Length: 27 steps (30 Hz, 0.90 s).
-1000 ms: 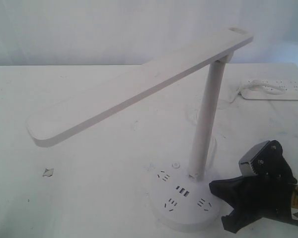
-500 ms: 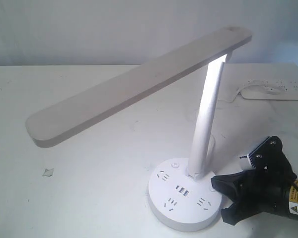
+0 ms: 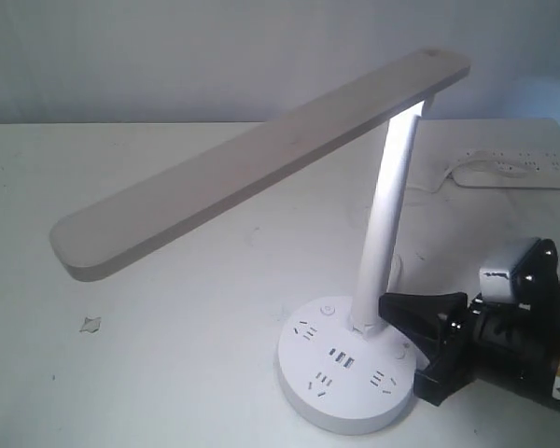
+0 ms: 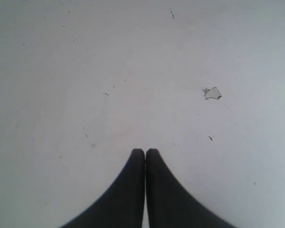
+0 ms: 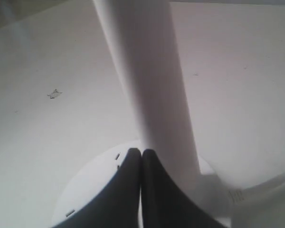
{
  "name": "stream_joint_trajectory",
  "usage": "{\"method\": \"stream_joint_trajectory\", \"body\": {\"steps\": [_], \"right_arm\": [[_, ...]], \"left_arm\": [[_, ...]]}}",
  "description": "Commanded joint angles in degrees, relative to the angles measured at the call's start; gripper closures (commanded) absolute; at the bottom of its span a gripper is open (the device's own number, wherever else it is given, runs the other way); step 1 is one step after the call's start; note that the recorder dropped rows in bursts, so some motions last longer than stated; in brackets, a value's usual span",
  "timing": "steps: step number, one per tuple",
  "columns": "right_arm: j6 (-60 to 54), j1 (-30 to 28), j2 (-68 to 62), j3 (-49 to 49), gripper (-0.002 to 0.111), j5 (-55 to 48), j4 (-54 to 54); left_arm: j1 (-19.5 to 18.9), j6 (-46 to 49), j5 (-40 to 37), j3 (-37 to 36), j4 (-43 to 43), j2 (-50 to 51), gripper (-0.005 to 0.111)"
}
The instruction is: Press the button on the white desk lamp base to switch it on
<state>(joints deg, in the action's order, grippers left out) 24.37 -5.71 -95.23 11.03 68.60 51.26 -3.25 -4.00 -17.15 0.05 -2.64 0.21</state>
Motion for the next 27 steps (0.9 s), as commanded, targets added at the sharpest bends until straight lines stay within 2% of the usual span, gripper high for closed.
{"method": "stream_joint_trajectory", "body": {"steps": [1,6,10,15,20,24,27], "right_arm": [[-5.07,-0.02,3.04,-4.75,0.108,1.36,-4.01],[-12.03,-0.02,11.26,-11.03,0.108,1.36,-12.09],[-3.94,-0.02,23.41,-11.03,0.108,1.36,-8.14],[-1.44,-0.02,45.03,-11.03,0.108,-0.02,-17.24],[-0.97,-0.02,69.75,-11.03,0.108,-28.79,-27.13],[-0.68,-0.02,84.47,-11.03,0.108,-43.02,-27.23],[3.77,-0.02,95.23,-11.03,0.108,-50.9,-27.46]], "left_arm": [[-0.06,-0.06,-0.42,-0.05,0.16,-0.21,0.107],[-0.06,-0.06,-0.42,-0.05,0.16,-0.21,0.107],[-0.06,-0.06,-0.42,-0.05,0.16,-0.21,0.107],[-0.06,-0.06,-0.42,-0.05,0.16,-0.21,0.107],[-0.06,-0.06,-0.42,-0.05,0.16,-0.21,0.107],[-0.06,-0.06,-0.42,-0.05,0.16,-0.21,0.107],[-0.06,-0.06,-0.42,-0.05,0.16,-0.21,0.107]]}}
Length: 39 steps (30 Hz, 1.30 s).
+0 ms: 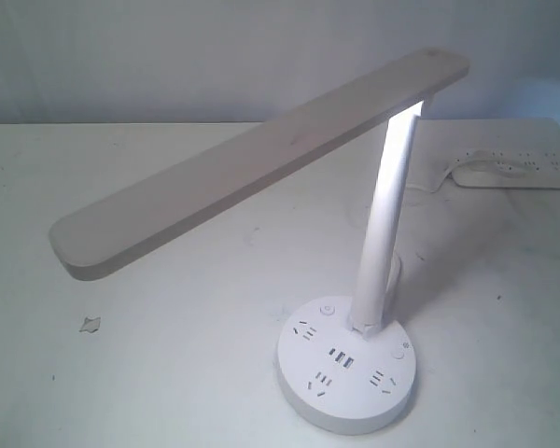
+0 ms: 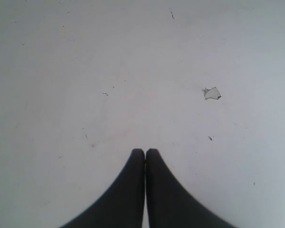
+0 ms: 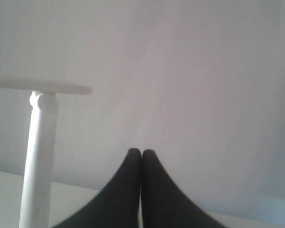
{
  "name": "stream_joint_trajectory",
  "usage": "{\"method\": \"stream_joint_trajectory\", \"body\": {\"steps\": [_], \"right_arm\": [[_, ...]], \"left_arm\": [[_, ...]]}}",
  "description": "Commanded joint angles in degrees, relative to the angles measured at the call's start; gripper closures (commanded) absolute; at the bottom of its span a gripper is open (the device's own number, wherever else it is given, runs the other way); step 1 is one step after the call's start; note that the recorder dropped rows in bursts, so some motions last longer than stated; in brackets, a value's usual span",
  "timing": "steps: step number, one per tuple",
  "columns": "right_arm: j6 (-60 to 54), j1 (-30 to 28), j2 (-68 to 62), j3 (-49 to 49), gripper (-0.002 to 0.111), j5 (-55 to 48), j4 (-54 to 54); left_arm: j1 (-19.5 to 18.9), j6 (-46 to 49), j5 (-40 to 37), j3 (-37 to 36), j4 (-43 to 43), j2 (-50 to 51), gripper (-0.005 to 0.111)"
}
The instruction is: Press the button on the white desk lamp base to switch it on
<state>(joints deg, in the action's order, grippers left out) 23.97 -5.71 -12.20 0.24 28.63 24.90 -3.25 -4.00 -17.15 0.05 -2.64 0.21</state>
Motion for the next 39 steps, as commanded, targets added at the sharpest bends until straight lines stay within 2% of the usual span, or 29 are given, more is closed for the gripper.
{"method": "stream_joint_trajectory", "body": {"steps": [1,8,17,22,25,28,39], "right_arm": [[5.24,-0.02,12.2,-0.24,0.108,-11.78,-1.23],[5.77,-0.02,12.2,-0.24,0.108,-13.23,-2.26],[5.53,-0.02,12.2,-0.24,0.108,-36.75,-1.86],[7.14,-0.02,12.2,-0.24,0.108,-36.76,-1.98],[15.48,-0.02,12.2,-0.24,0.108,-42.83,-5.98],[21.0,-0.02,12.2,-0.24,0.108,-44.41,-7.47],[21.15,-0.02,12.2,-0.24,0.108,-44.41,-7.37]], "left_arm": [[-0.06,-0.06,-0.42,-0.05,0.16,-0.21,0.107],[-0.06,-0.06,-0.2,-0.05,0.74,-0.21,0.107],[-0.06,-0.06,-0.29,-0.05,0.63,-0.21,0.107],[-0.06,-0.06,-0.29,-0.05,0.63,-0.21,0.107],[-0.06,-0.06,-0.29,-0.05,0.63,-0.21,0.107],[-0.06,-0.06,-0.29,-0.05,0.63,-0.21,0.107],[-0.06,-0.06,-0.29,-0.05,0.63,-0.21,0.107]]}}
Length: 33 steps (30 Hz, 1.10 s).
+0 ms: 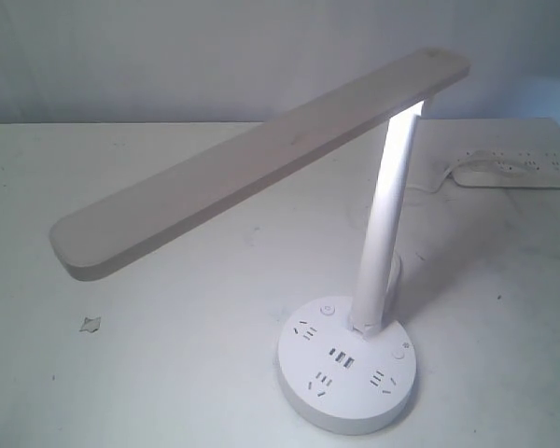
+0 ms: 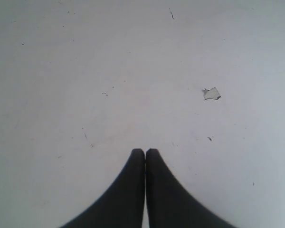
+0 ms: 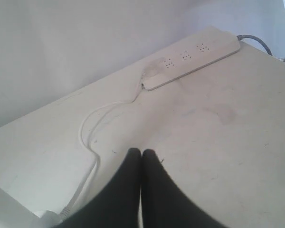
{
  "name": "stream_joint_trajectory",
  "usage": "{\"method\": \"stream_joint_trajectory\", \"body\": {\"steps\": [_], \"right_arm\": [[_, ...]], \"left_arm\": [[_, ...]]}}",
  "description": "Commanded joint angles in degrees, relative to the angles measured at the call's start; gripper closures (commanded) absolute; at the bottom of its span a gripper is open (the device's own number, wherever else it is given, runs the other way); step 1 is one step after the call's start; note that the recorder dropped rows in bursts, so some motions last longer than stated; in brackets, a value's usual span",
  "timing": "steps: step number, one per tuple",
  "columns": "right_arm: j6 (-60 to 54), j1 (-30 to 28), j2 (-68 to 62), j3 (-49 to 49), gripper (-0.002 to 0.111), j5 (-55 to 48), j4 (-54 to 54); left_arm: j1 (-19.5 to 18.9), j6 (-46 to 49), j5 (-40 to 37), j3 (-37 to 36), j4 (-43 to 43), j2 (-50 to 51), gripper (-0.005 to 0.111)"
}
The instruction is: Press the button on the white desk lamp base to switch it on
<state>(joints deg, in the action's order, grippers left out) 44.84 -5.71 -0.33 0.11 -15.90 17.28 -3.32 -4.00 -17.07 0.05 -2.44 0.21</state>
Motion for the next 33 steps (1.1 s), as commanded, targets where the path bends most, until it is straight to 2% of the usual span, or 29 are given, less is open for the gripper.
{"method": "stream_joint_trajectory", "body": {"steps": [1,18,21,24,29,31,33], "right_arm": [[0.28,-0.02,0.33,-0.11,0.108,0.12,0.25],[0.28,-0.02,0.33,-0.11,0.108,0.12,0.25],[-3.13,-0.02,0.33,-0.11,0.108,-0.64,0.84],[-16.63,-0.02,0.33,-0.11,0.108,-1.21,-1.95],[-54.14,-0.02,0.33,-0.11,0.108,-2.42,-23.99],[-60.72,-0.02,0.33,-0.11,0.108,-2.42,-26.82],[-61.12,-0.02,0.33,-0.11,0.108,-2.54,-26.03]], "left_arm": [[0.01,-0.06,-0.36,-0.05,0.43,-0.21,0.107],[0.01,-0.06,-0.36,-0.05,0.43,-0.21,0.107],[0.01,-0.06,-0.36,-0.05,0.43,-0.21,0.107],[0.01,-0.06,-0.36,-0.05,0.43,-0.21,0.107],[0.01,-0.06,-0.36,-0.05,0.43,-0.21,0.107],[0.01,-0.06,-0.36,-0.05,0.43,-0.21,0.107],[0.01,-0.06,-0.36,-0.05,0.43,-0.21,0.107]]}}
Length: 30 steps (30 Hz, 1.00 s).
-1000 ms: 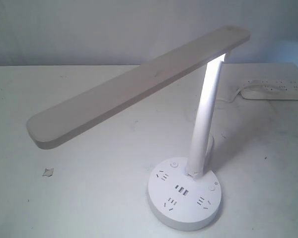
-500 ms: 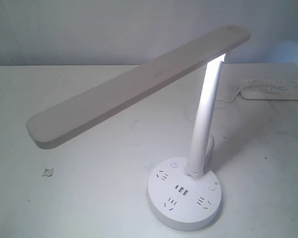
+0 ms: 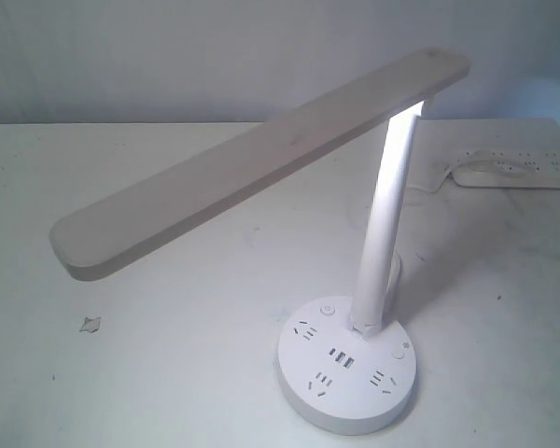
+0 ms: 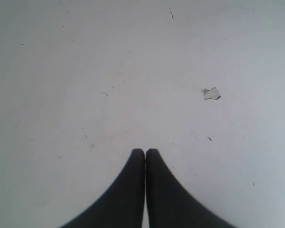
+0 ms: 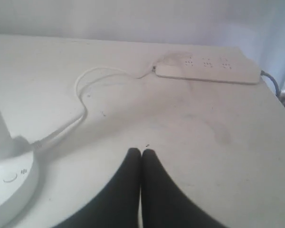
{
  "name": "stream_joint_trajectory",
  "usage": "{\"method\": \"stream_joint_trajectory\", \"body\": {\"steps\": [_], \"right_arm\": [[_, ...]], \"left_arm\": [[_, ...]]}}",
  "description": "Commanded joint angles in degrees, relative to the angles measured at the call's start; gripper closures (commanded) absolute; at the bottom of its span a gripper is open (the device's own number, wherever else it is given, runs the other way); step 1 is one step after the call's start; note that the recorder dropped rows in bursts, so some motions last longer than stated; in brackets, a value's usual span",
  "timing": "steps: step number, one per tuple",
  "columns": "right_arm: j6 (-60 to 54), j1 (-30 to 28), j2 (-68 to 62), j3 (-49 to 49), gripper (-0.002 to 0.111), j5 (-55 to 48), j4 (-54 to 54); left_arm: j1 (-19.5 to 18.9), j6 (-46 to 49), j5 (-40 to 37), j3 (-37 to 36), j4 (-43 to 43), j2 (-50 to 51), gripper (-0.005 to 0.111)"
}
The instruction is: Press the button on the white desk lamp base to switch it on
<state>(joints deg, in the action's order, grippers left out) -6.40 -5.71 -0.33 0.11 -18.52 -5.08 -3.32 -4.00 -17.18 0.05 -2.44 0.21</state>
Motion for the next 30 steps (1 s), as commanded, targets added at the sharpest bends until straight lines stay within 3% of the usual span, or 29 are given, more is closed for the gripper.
{"method": "stream_joint_trajectory", "body": {"steps": [1,15,22,30], "right_arm": [[-9.62,-0.02,0.33,-0.11,0.108,-0.05,-2.7],[-9.47,-0.02,0.33,-0.11,0.108,1.9,4.69],[5.04,-0.02,0.33,-0.11,0.108,1.9,5.08],[5.19,-0.02,0.33,-0.11,0.108,0.22,5.08]], "left_arm": [[0.01,-0.06,-0.25,-0.05,0.43,-0.21,0.107],[0.01,-0.06,-0.25,-0.05,0.43,-0.21,0.107],[0.01,-0.06,-0.25,-0.05,0.43,-0.21,0.107],[0.01,-0.06,-0.25,-0.05,0.43,-0.21,0.107]]}}
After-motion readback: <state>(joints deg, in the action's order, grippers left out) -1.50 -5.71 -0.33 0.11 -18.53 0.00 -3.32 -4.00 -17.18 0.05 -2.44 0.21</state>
